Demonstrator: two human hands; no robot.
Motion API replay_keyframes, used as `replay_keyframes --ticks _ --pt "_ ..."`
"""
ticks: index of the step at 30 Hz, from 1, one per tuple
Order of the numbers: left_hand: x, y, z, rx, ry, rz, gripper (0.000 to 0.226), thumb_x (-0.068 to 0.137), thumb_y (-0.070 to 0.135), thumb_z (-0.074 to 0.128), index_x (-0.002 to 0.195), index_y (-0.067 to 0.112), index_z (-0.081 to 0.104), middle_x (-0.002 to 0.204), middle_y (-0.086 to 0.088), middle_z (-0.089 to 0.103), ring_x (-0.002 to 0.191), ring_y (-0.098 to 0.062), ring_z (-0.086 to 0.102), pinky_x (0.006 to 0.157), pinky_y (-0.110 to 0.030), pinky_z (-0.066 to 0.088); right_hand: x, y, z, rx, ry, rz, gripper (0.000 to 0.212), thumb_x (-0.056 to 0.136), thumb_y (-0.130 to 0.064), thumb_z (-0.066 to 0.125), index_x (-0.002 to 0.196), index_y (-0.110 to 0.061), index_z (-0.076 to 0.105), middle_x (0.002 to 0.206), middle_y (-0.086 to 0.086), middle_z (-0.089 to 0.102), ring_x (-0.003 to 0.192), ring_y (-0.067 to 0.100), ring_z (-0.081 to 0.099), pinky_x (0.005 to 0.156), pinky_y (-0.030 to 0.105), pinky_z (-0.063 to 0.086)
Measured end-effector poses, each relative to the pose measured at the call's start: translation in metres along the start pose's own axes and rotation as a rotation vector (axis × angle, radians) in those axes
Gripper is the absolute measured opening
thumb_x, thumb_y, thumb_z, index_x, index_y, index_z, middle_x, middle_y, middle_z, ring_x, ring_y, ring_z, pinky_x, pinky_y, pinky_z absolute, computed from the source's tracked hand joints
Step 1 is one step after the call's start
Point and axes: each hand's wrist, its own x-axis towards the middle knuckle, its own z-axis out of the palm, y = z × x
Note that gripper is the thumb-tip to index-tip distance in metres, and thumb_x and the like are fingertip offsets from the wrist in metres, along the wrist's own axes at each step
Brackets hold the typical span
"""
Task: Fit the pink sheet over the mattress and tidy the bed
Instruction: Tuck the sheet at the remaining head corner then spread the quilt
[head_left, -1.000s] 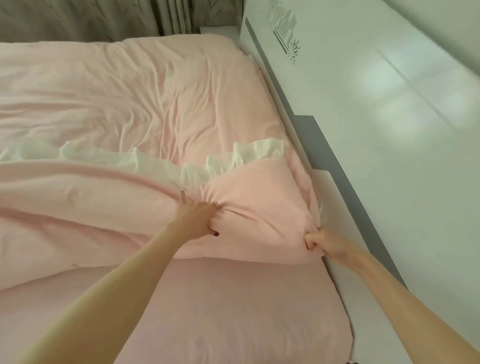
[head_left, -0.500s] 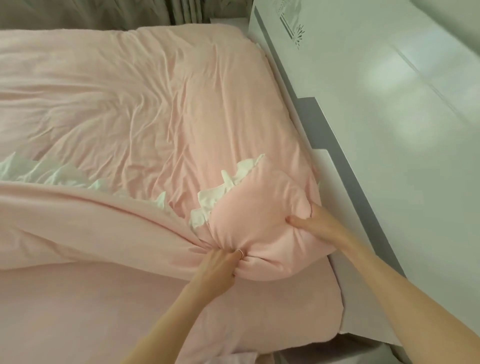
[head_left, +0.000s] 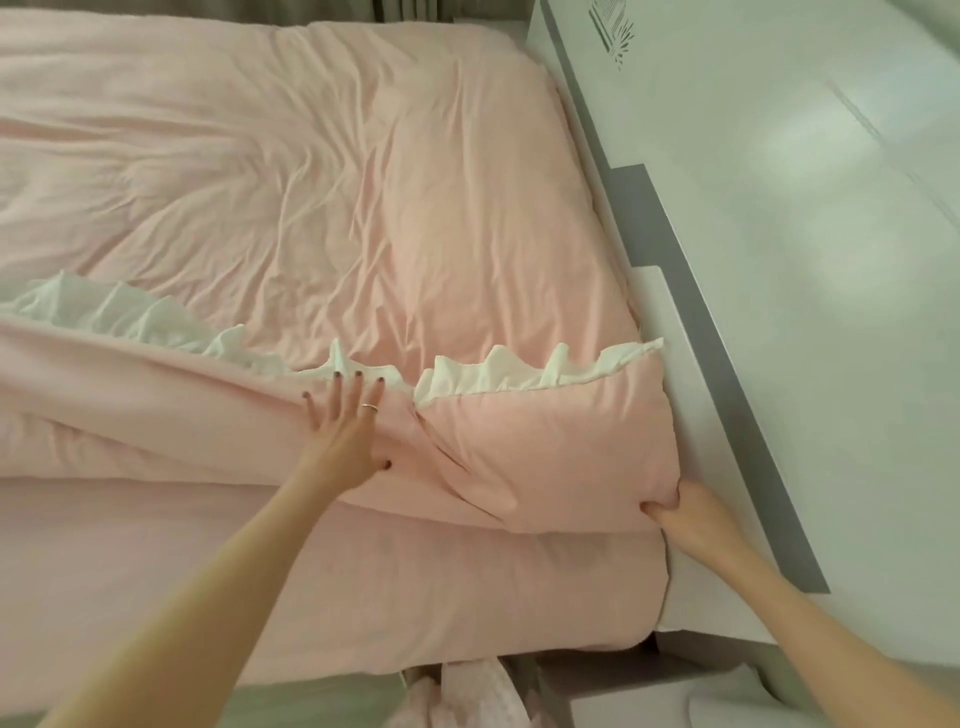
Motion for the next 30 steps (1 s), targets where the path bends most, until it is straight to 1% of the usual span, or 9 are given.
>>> replay_keyframes --ticks 4,7,10,13,15,17,22,26,30 --pt "0.017 -0.039 0.007 0.190 -0.266 -0.037 0.089 0.080 0.046 0.062 0.148 0.016 0.015 0.155 -0.003 0.021 0.146 -0.024 0.009 0.110 -0.064 -0.006 0.002 -0.021 0.004 -0.164 0.324 -0.095 0.036 0.091 -0.024 0.053 0.123 -0.006 0.050 0.122 0.014 0.055 0.111 0.033 0.051 0.089 0.042 0.045" --pt "0.012 -0.027 0.026 0.282 -0.208 0.034 0.040 0.088 0.036 0.053 0.122 0.015 0.052 0.124 0.001 0.055 0.123 -0.021 0.049 0.114 -0.059 -0.002 0.010 -0.056 0.021 -0.360 0.502 -0.391 0.037 0.088 -0.019 0.056 0.122 -0.004 0.051 0.126 0.016 0.052 0.116 0.037 0.049 0.094 0.047 0.040" --pt "-0.002 -0.024 0.033 0.354 -0.157 0.096 0.029 0.092 0.030 0.047 0.115 0.017 0.058 0.116 -0.002 0.062 0.116 -0.023 0.053 0.118 -0.048 0.006 0.026 -0.095 0.049 -0.587 0.558 -0.775 0.044 0.076 -0.025 0.065 0.114 -0.003 0.058 0.121 0.017 0.059 0.116 0.036 0.056 0.096 0.053 0.042" --pt "-0.030 -0.031 0.033 0.307 -0.220 0.119 0.026 0.090 0.031 0.049 0.107 0.015 0.062 0.110 -0.004 0.062 0.108 -0.024 0.055 0.099 -0.036 0.034 0.042 -0.140 0.067 -0.856 0.376 -0.895 0.076 0.069 -0.043 0.075 0.131 -0.006 0.051 0.140 0.014 0.049 0.133 0.031 0.044 0.106 0.059 0.029" --pt "-0.053 -0.039 0.037 0.206 -0.240 0.105 0.025 0.090 0.033 0.052 0.100 0.013 0.063 0.101 -0.002 0.056 0.099 -0.022 0.054 0.079 -0.031 0.036 0.055 -0.163 0.078 -0.997 0.209 -0.863 0.096 0.077 -0.059 0.061 0.149 -0.013 0.019 0.157 0.007 0.021 0.147 0.025 0.013 0.114 0.059 0.004" --pt "-0.075 -0.046 0.046 0.141 -0.245 0.106 0.025 0.091 0.034 0.052 0.101 0.014 0.063 0.109 0.001 0.050 0.109 -0.020 0.049 0.078 -0.031 0.033 0.063 -0.180 0.087 -1.057 -0.052 -0.725 0.103 0.077 -0.066 0.053 0.151 -0.019 0.000 0.155 0.005 0.024 0.147 0.023 0.012 0.114 0.057 -0.005" --pt "-0.096 -0.062 0.060 0.058 -0.208 0.059 0.037 0.086 0.029 0.061 0.117 0.011 0.051 0.136 -0.006 0.030 0.126 -0.027 0.034 0.090 -0.040 0.043 0.052 -0.160 0.098 -1.066 -0.318 -0.601 0.069 0.069 -0.059 0.063 0.130 -0.032 0.045 0.124 -0.004 0.061 0.114 0.024 0.057 0.094 0.040 0.039" --pt "-0.094 -0.078 0.051 0.153 -0.193 -0.082 0.069 0.080 0.033 0.068 0.134 0.008 0.034 0.133 -0.006 0.043 0.125 -0.027 0.039 0.102 -0.035 0.032 0.017 -0.110 0.084 -0.924 -0.345 -0.567 0.073 0.079 -0.048 0.055 0.144 -0.040 0.022 0.126 -0.005 0.060 0.114 0.025 0.056 0.096 0.041 0.039" --pt "-0.096 -0.066 0.044 0.364 -0.097 -0.038 0.035 0.088 0.020 0.051 0.123 0.015 0.050 0.121 -0.002 0.056 0.121 -0.023 0.047 0.111 -0.042 0.021 -0.013 -0.086 0.074 -0.924 -0.363 -0.511 0.076 0.082 -0.035 0.057 0.147 -0.027 0.020 0.127 -0.002 0.058 0.112 0.023 0.056 0.077 0.032 0.041"
